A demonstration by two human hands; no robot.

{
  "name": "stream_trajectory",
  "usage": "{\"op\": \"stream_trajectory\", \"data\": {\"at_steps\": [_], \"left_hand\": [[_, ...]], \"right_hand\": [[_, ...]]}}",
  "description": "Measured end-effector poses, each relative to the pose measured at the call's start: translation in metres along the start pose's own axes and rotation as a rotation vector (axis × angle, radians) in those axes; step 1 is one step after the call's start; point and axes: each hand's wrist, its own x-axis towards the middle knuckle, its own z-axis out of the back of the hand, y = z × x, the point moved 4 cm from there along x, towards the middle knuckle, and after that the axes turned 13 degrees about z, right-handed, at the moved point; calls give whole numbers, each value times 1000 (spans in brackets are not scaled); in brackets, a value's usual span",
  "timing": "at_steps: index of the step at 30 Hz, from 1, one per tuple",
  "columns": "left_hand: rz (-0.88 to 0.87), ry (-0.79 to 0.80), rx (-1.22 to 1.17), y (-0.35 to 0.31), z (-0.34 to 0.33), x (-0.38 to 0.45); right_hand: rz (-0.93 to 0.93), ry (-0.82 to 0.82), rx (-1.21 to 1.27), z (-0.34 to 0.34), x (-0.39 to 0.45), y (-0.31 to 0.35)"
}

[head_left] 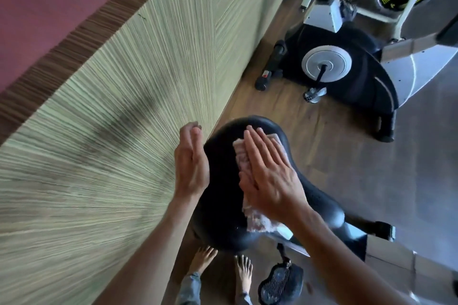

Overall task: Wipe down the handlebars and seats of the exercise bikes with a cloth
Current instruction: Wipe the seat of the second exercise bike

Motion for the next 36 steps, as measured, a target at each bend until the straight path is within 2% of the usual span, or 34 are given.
{"op": "stream_trajectory", "data": {"at_steps": [3,5,7,10,13,17,19,21,23,26,28,30,32,36], "left_hand": [[-17,-21,10,-1,-1,-2],[-9,-48,-7,-1,-1,-2],[-12,-80,-20,-1,-2,-1],[-41,-117,-43,0,-2,0],[-99,-184,-91,1,4,-2],[-118,-313,-191,2,19,-8],[-74,-318,-242,9,27,-12],[-20,-260,-259,20,38,-22],[0,-171,-224,30,50,-32],[35,-85,-162,41,63,-38],[59,-59,-139,41,63,-35],[72,-51,-151,36,64,-30],[75,-66,-167,31,65,-25],[67,-126,-200,14,68,-24]], "right_hand": [[-219,-13,36,6,-23,-21],[-357,-59,120,8,-2,-32],[-407,-113,136,9,33,-39],[-315,-60,57,1,89,-37],[-127,42,2,-6,118,-16],[259,12,10,-14,93,22],[344,-18,64,-12,60,22],[263,-83,75,-4,33,-2],[49,-118,62,5,28,-31],[-239,-79,87,10,67,-38],[-267,-12,37,6,100,-23],[-137,47,-40,-2,118,1],[75,89,-81,-13,115,30],[435,109,7,-27,79,72]]}}
